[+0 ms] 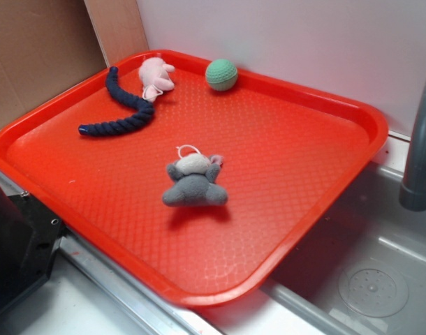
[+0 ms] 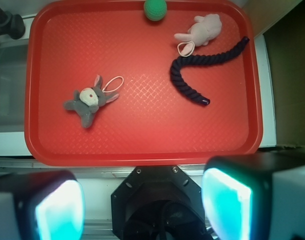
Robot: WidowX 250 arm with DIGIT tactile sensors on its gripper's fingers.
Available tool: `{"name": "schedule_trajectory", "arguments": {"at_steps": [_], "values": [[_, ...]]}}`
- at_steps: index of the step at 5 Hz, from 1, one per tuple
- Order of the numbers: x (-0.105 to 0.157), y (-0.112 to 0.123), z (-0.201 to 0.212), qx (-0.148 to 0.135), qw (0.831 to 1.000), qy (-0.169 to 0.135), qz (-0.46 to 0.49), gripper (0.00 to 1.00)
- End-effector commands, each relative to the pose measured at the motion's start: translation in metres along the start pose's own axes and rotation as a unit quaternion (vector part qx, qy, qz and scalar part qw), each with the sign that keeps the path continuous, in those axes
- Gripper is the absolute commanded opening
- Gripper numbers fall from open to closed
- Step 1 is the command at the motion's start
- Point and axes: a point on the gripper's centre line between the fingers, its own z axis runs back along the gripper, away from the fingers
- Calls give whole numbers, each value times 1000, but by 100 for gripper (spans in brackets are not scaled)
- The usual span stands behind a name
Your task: Grab the pink bunny.
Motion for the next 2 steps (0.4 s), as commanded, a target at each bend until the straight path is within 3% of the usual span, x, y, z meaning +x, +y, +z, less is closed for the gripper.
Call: {"name": "schedule_trajectory", "arguments": {"at_steps": [1, 2], "values": [[0, 0, 0, 0, 1000, 0, 0, 100], [17, 14, -8, 9, 998, -11, 62, 100]]}}
